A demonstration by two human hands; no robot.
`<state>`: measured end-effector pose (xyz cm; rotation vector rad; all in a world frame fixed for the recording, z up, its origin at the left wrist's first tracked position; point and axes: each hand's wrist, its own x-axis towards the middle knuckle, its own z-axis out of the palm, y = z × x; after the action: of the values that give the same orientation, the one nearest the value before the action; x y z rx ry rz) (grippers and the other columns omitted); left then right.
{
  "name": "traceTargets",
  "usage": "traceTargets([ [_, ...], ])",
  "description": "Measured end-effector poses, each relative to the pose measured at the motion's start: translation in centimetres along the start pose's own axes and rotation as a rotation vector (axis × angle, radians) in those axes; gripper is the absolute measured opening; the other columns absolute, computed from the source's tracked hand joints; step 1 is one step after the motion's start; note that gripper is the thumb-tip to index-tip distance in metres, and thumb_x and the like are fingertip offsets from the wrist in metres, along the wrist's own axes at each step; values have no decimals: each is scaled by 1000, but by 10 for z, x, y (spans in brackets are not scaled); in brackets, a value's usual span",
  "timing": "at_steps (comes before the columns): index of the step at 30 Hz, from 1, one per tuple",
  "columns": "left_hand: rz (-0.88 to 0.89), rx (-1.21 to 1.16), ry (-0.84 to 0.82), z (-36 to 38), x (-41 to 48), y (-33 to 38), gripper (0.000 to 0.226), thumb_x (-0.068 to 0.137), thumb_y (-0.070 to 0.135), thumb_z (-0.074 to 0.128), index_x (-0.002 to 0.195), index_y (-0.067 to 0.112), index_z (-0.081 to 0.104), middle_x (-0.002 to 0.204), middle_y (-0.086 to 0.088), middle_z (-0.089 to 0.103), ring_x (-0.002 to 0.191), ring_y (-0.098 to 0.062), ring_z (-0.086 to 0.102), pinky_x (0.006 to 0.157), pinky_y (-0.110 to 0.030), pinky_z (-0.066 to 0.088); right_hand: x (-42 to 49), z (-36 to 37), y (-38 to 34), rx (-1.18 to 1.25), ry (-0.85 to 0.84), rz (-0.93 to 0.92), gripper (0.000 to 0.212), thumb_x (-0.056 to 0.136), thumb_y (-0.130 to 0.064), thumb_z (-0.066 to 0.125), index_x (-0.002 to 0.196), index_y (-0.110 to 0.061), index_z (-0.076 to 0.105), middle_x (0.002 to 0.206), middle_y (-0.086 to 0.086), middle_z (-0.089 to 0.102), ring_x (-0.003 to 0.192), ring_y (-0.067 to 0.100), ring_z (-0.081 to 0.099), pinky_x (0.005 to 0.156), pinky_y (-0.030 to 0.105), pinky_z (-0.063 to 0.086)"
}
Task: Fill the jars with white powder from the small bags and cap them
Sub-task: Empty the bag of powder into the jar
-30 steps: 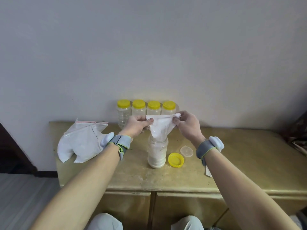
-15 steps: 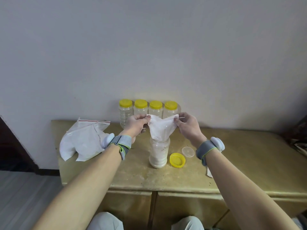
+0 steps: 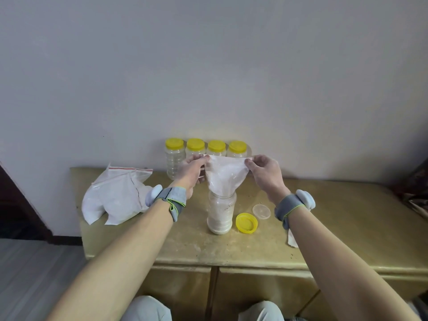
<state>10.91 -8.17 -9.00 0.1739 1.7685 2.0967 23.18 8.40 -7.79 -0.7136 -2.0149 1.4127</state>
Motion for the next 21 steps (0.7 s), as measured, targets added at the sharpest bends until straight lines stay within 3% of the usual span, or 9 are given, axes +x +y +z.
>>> traceTargets([
  [3, 13, 69, -25, -1, 0, 1, 4, 88, 25, 74, 86, 23, 72, 95, -4, 74, 82, -24, 66, 65, -31, 50, -3, -1, -1, -53, -2, -29, 22, 91, -40, 68, 85, -20, 70, 71, -8, 68, 67, 8, 60, 69, 29, 49],
  [8, 79, 131, -13, 1, -1, 6, 8, 92, 27, 72, 85, 24, 71, 93, 0, 72, 83, -20, 65, 65, -28, 52, -1, 0, -3, -81, -17, -58, 6, 93, -27, 66, 89, -24, 68, 86, -7, 70, 85, 16, 64, 80, 32, 52],
  [12, 89, 149, -74, 8, -4, 10, 8, 94, 27, 70, 87, 24, 69, 94, 1, 71, 89, -23, 66, 87, -44, 57, -5, -2, -11, -174, -172, -71, 15, 89, -30, 72, 102, -21, 70, 90, -10, 66, 86, 9, 61, 76, 22, 44],
  [17, 162, 187, -79, 12, -10, 13, 5, 93, 27, 71, 89, 25, 68, 93, 4, 69, 88, -19, 64, 80, -37, 55, -8, 1, -21, -209, -88, -132, 8, 91, -29, 70, 94, -22, 71, 89, -10, 68, 88, 9, 61, 81, 22, 43],
  [21, 164, 327, -181, 8, -15, 8, 27, 84, 12, 80, 103, 17, 62, 93, 1, 69, 85, -13, 64, 70, -21, 51, -7, 4, -24, -305, -175, -148, 6, 88, -29, 71, 91, -23, 72, 90, -7, 68, 91, 13, 63, 82, 27, 49],
])
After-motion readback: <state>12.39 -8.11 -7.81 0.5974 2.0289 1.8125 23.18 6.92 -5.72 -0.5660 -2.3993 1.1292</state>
